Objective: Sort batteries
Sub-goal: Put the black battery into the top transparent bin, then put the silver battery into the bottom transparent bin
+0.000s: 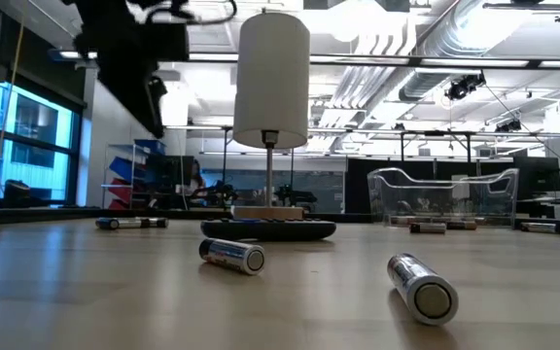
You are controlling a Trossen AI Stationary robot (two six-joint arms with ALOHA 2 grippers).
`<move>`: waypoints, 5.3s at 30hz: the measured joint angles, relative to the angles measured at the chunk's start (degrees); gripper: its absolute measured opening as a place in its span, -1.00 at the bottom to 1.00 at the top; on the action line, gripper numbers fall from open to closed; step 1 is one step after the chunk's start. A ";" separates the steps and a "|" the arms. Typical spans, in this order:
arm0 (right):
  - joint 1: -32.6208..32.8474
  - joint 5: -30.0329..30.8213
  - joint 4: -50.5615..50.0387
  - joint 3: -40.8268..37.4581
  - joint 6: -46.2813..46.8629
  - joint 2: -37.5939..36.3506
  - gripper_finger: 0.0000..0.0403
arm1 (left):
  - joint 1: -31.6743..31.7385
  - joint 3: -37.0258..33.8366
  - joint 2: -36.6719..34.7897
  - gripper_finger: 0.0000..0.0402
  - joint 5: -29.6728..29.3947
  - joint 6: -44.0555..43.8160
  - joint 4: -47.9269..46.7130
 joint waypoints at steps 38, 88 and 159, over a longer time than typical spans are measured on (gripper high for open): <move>0.00 0.00 -6.05 0.00 -0.06 0.00 -1.00 | 6.82 -10.71 14.96 -0.14 2.41 43.90 4.67; -0.26 0.05 9.09 0.02 1.73 -0.66 -1.00 | 11.12 41.16 49.34 -0.86 3.54 11.66 68.82; -10.48 3.92 -69.19 -8.95 -16.60 41.40 0.04 | 5.58 0.52 -21.62 -1.00 -1.28 -15.02 39.54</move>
